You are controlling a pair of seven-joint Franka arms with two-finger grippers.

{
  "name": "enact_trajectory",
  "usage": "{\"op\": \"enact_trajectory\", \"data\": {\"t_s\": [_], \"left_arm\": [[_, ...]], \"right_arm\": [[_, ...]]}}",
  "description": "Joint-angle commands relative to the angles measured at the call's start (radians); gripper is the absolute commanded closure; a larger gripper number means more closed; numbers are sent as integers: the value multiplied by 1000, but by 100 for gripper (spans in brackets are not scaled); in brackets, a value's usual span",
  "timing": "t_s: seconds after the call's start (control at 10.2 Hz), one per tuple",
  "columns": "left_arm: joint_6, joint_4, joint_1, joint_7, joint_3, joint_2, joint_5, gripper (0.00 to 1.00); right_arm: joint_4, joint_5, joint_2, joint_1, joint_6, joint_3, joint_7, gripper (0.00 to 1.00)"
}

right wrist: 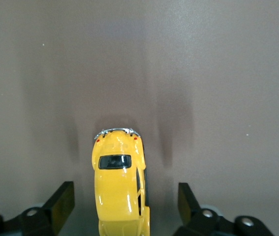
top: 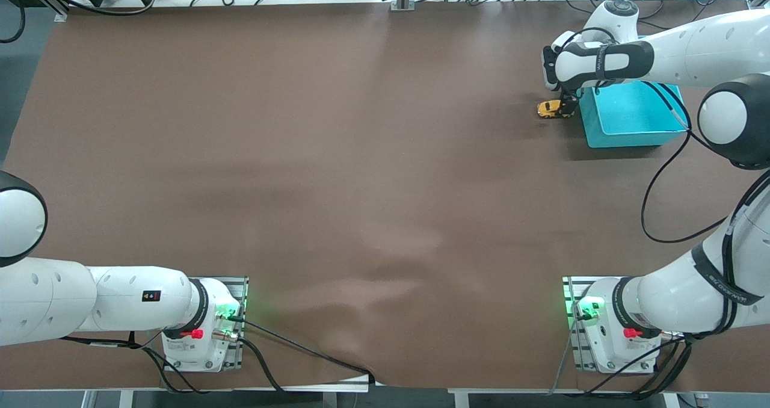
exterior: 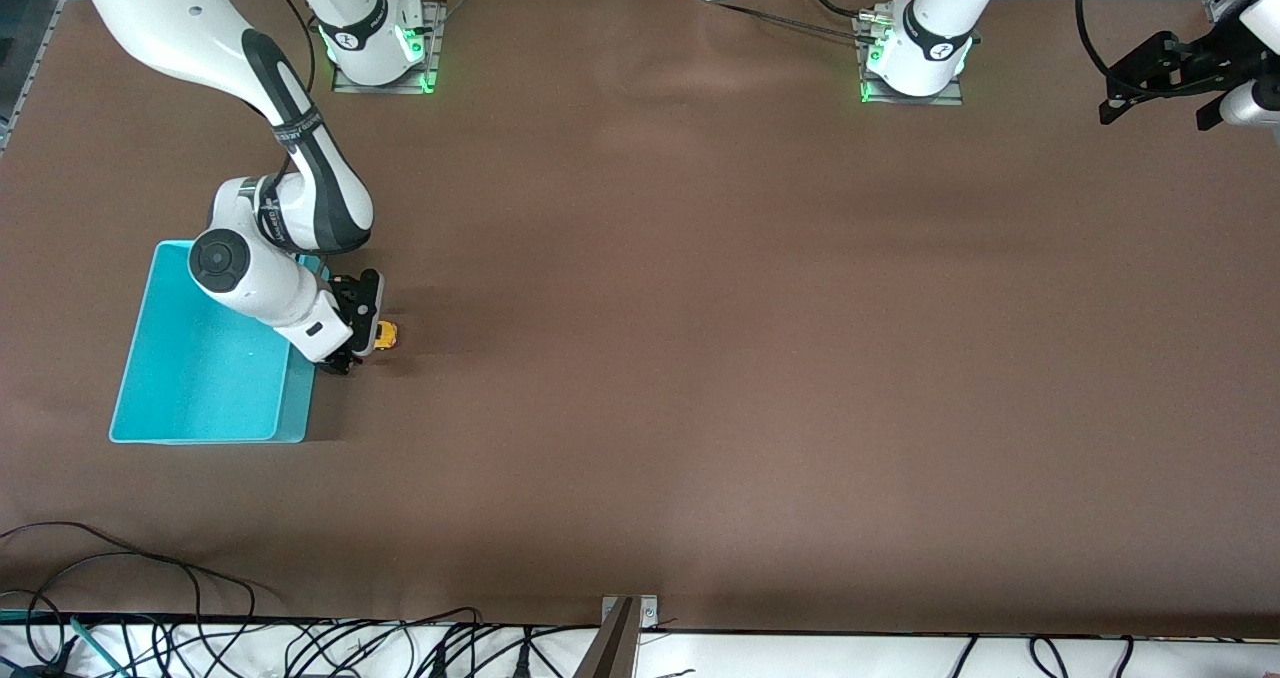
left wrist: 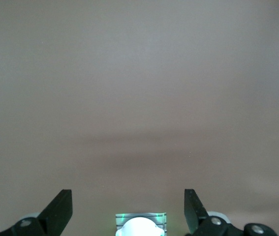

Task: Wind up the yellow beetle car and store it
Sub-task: 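Lift the car with the right gripper and move it over the bin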

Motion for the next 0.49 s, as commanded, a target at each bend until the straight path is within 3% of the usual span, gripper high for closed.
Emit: {"op": "enact_trajectory", "data": {"t_s": [0.0,0.39], "left_arm": [[-25,36,-36,-101,9,22,-16,0],[-18,27,-35,-102,26,24,-48,0]], "right_arm": [[-38,-7,-27,-7,30,2,-21,88],[-38,-7,-30,-7,32,2,-19,100]]}}
